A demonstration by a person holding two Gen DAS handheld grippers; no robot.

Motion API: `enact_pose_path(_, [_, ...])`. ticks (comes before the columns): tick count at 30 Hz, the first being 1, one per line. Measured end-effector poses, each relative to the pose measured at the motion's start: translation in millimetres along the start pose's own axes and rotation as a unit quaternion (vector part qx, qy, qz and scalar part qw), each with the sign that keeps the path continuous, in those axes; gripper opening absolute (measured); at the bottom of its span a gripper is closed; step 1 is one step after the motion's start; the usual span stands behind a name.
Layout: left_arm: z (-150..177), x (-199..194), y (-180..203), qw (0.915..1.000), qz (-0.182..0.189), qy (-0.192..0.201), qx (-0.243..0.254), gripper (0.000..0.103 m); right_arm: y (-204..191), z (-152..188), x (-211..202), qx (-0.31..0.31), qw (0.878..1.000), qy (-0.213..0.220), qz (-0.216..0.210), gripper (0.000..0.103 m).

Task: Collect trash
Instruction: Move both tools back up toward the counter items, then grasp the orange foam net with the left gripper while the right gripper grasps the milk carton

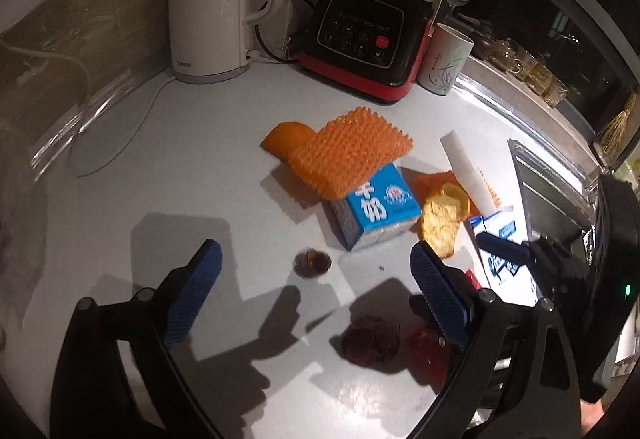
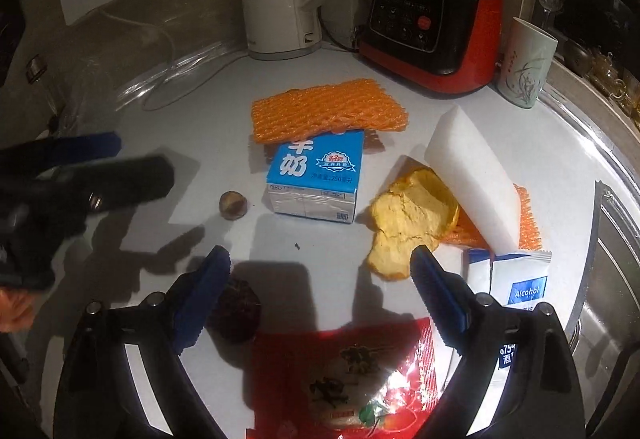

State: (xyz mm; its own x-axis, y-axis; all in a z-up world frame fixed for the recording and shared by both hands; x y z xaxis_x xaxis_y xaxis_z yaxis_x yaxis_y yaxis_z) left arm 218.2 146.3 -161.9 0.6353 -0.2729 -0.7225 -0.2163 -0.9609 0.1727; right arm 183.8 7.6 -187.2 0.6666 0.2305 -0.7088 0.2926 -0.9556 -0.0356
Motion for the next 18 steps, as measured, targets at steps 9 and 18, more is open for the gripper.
enact_pose_path(9, [-38.0, 86.6, 12.2, 0.9973, 0.039, -0.051, 0.035, 0.091, 20.4, 27.1, -1.0, 0.019, 0.999, -0.025, 0.029, 0.091])
enact_pose_path(18, [-45.2, 103.1, 21.0, 0.9955, 0.048, -0.052, 0.063, 0.040, 31.0, 30.2, -5.8, 0.045, 0.998, -0.022, 0.031, 0.091])
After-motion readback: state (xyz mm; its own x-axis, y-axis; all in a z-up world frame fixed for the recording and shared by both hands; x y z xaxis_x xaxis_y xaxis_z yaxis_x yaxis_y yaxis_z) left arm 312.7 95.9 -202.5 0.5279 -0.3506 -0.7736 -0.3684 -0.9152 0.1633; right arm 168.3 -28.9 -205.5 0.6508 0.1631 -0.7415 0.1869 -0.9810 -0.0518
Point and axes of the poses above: each gripper's, at about its wrist camera, not at the fingertips, and x roughly the way its jaws point, y to its right, z to its underside, the point moved 6 cm from there along x, roughly the way its jaws point, and after that the axes turned 5 degrees about y, right-handed, at the moved point
